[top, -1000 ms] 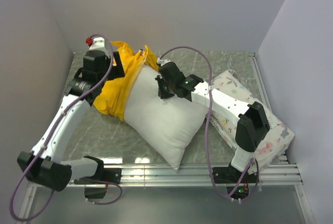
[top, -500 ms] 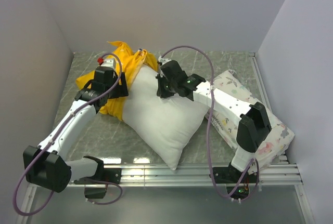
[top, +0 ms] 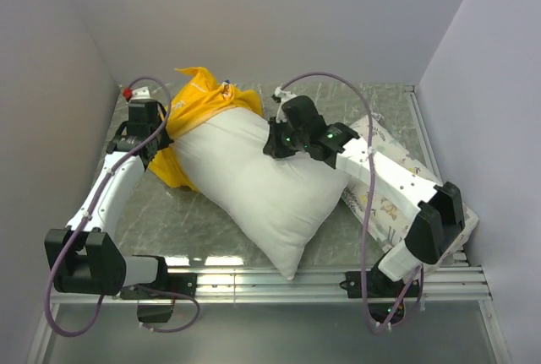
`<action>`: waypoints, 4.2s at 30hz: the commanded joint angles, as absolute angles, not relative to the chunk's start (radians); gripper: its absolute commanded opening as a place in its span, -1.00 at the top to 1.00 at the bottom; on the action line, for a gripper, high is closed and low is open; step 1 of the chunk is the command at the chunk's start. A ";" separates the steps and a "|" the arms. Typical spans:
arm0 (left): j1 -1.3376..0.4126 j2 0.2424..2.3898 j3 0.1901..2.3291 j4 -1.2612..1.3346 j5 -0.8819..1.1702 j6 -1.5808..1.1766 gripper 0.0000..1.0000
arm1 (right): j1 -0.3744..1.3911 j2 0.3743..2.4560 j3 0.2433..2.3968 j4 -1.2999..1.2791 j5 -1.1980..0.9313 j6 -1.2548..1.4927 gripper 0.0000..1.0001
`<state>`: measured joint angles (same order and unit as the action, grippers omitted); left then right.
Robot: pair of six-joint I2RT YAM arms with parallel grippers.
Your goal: Remove the pillowcase from the pillow
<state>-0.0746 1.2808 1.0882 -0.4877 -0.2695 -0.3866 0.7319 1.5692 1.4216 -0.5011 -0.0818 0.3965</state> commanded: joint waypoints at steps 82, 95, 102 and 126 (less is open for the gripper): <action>-0.018 1.319 1.598 -0.544 -0.133 -0.368 -0.73 | 0.779 1.706 1.661 -0.341 -0.365 0.538 1.00; -0.173 1.017 1.257 -0.630 -0.322 -0.422 -0.76 | 0.729 1.746 1.695 -0.250 -0.367 0.641 1.00; -0.173 1.048 1.160 -0.534 -0.322 -0.417 -0.78 | 0.724 1.712 1.715 -0.265 -0.362 0.638 1.00; 0.161 1.288 1.353 -0.420 -0.370 -0.431 0.99 | 0.658 1.299 1.413 -0.279 -0.321 0.583 1.00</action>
<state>0.1093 1.2560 1.3098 -0.5125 -0.3115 -0.4149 0.7010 1.4410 1.4139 -0.3820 -0.3355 0.5789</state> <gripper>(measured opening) 0.014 0.056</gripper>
